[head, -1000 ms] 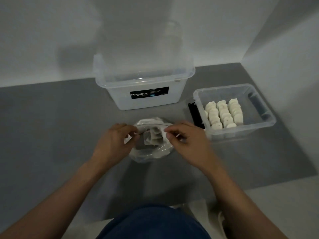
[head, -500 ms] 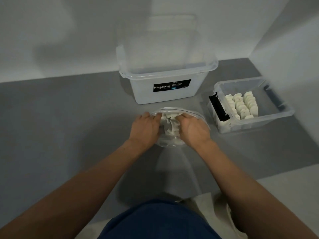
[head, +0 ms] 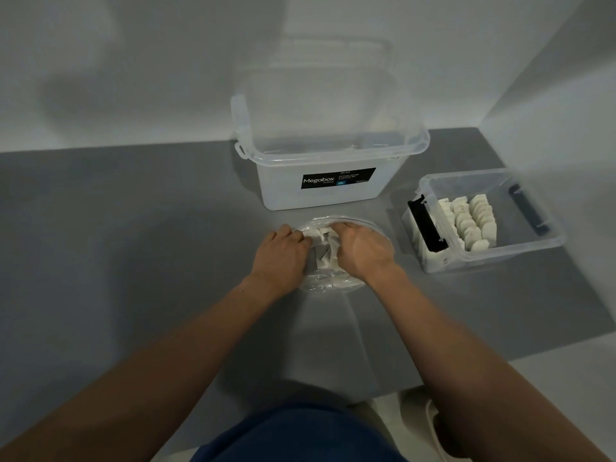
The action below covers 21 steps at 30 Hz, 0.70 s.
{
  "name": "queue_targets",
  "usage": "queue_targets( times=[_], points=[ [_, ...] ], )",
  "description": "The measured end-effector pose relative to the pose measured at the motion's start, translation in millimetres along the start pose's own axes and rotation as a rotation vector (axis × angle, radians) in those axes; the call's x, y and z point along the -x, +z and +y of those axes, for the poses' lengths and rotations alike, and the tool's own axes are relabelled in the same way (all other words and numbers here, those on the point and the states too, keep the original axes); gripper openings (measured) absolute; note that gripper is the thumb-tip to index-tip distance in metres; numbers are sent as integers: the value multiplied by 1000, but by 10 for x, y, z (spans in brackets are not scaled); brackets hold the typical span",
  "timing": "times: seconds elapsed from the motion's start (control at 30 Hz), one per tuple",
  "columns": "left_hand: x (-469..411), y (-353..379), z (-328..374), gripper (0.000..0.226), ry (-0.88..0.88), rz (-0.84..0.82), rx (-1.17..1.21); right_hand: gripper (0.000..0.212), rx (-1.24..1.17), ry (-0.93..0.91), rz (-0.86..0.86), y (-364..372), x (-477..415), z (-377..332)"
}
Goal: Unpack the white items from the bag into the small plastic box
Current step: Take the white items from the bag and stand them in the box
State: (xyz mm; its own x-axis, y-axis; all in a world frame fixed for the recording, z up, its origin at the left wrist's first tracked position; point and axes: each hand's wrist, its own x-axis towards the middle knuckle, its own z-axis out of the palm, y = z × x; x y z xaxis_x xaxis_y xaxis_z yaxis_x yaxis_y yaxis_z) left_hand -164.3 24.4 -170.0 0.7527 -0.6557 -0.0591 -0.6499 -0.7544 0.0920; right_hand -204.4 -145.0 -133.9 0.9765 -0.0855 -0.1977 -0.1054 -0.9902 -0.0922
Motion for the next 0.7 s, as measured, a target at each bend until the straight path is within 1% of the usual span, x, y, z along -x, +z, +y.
queue_targets(
  times=[0.07, 0.13, 0.2, 0.23, 0.37, 0.4, 0.53, 0.7],
  points=[
    [-4, 10, -19, 44, -35, -4, 21, 34, -5, -9, 12, 21, -18, 29],
    [-11, 22, -29, 36, -61, 3, 37, 34, -37, -11, 5, 34, -27, 40],
    [-24, 23, -31, 32, -60, 18, 54, 32, -66, -7, 20, 48, -25, 47],
    [-31, 18, -26, 32, -47, 26, 55, 32, -65, 3, 35, 59, -28, 54],
    [-52, -4, 14, 37, 7, 29, 30, 49, -2, 49, 60, 121, -39, 91],
    [-58, -2, 18, 36, 8, 20, 29, 48, 15, 52, 64, 141, -42, 98],
    [-70, 16, -3, 34, -13, 4, 59, 36, 41, 23, 99, 172, -54, 123],
    [-61, 48, 1, 26, -39, 44, 80, 41, -5, -15, 70, 146, -23, 142]
  ],
)
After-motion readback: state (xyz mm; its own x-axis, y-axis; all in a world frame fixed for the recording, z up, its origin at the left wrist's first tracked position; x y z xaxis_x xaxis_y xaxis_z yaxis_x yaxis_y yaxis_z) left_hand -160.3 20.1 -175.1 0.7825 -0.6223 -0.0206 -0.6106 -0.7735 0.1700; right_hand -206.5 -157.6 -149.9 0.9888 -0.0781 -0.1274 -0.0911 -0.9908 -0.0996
